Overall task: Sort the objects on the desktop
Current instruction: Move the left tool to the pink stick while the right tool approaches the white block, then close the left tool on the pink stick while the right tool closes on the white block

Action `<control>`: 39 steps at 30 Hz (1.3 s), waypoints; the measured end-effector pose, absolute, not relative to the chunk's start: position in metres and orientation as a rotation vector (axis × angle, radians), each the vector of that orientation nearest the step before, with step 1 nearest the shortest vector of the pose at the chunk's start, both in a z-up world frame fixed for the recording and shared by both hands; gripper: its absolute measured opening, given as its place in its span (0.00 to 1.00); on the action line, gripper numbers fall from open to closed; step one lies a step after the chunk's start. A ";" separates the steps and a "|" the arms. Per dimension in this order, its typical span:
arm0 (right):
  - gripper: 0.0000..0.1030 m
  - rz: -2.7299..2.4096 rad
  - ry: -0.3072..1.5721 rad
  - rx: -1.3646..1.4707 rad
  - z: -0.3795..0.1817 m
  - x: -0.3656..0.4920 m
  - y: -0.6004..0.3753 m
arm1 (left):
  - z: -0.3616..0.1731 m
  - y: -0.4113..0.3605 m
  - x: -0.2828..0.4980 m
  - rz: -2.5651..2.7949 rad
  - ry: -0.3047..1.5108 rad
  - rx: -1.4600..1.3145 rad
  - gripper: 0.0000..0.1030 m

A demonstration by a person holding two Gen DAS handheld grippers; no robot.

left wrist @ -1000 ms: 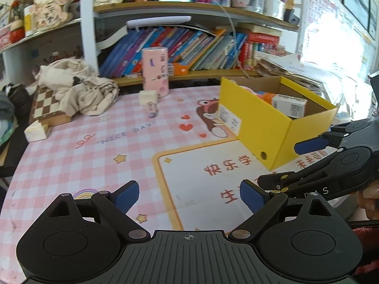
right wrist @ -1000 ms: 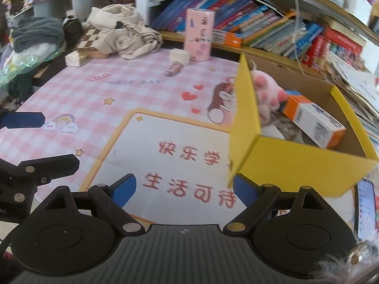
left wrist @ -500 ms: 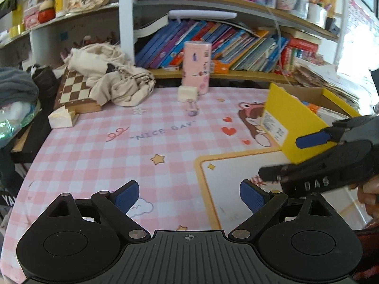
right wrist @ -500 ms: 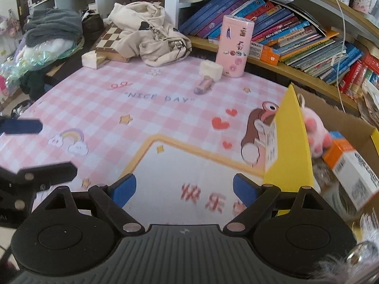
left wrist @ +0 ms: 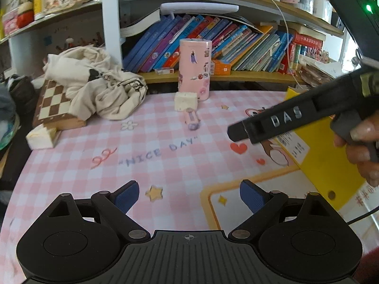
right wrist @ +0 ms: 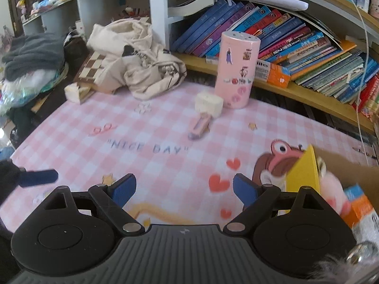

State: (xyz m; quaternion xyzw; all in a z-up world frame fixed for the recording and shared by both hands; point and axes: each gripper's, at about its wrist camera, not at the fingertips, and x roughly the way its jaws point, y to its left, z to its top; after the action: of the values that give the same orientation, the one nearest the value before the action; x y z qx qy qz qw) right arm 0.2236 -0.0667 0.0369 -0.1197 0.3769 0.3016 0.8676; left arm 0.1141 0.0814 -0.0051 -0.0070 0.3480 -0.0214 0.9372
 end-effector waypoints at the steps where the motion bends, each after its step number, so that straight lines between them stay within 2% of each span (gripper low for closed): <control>1: 0.86 0.629 0.790 -0.245 0.038 0.231 -0.064 | -0.006 0.083 0.122 -0.047 0.711 -0.019 0.91; 21: 0.86 0.554 0.848 -0.202 0.032 0.372 -0.051 | -0.038 0.090 0.257 -0.105 0.710 0.020 0.90; 27: 0.80 0.561 0.887 -0.213 0.016 0.402 -0.035 | -0.046 0.087 0.292 -0.126 0.706 0.035 0.89; 29: 0.73 0.573 0.900 -0.218 0.012 0.411 -0.029 | -0.051 0.083 0.301 -0.135 0.707 0.028 0.78; 32: 0.68 0.595 0.914 -0.232 0.007 0.422 -0.018 | -0.060 0.077 0.315 -0.144 0.731 0.027 0.70; 39: 0.66 0.641 0.924 -0.300 -0.007 0.436 0.005 | -0.073 0.074 0.335 -0.130 0.771 0.003 0.57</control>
State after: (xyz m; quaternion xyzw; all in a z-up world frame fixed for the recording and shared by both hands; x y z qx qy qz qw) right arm 0.4364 0.0046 -0.0072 -0.1418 0.4364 0.3027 0.8353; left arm 0.3346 0.0738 -0.0733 0.0015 0.3756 -0.0635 0.9246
